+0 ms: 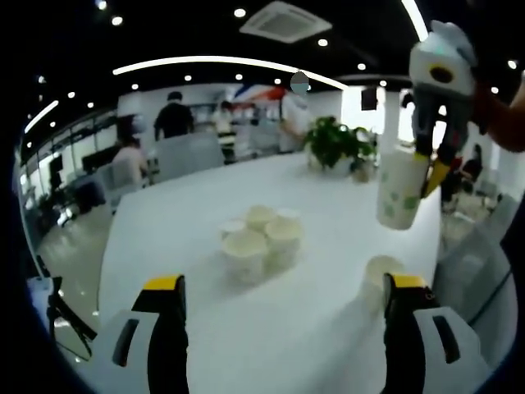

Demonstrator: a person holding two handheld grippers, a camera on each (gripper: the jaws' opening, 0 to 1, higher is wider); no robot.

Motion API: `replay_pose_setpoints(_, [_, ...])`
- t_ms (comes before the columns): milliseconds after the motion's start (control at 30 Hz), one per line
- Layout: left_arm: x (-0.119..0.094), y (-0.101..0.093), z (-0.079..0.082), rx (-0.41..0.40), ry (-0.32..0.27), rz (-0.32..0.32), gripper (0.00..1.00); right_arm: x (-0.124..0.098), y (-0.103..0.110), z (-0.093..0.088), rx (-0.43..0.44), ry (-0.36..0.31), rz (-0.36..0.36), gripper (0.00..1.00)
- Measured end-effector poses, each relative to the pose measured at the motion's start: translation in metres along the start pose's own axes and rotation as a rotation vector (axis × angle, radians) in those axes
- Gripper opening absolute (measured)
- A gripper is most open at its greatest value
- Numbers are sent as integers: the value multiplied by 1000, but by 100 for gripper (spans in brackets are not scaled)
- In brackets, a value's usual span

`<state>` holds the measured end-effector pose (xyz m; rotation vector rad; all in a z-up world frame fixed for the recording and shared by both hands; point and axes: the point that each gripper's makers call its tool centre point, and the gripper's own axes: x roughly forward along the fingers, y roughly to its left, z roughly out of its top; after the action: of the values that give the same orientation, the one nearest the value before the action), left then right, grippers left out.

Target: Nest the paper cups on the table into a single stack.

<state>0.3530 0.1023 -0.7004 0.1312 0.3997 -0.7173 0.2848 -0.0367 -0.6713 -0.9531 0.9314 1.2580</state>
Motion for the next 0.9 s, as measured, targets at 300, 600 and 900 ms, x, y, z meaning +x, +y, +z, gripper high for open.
replay_pose_setpoints(300, [1, 2, 1, 12, -5, 7, 98, 5, 2, -4, 9, -2, 1, 0])
replay_pose_setpoints(600, [3, -1, 1, 12, -4, 2, 98, 12, 6, -7, 16, 2, 10, 0])
replay_pose_setpoints(900, [3, 0, 0, 7, -5, 7, 98, 15, 9, -9, 27, 2, 18, 0])
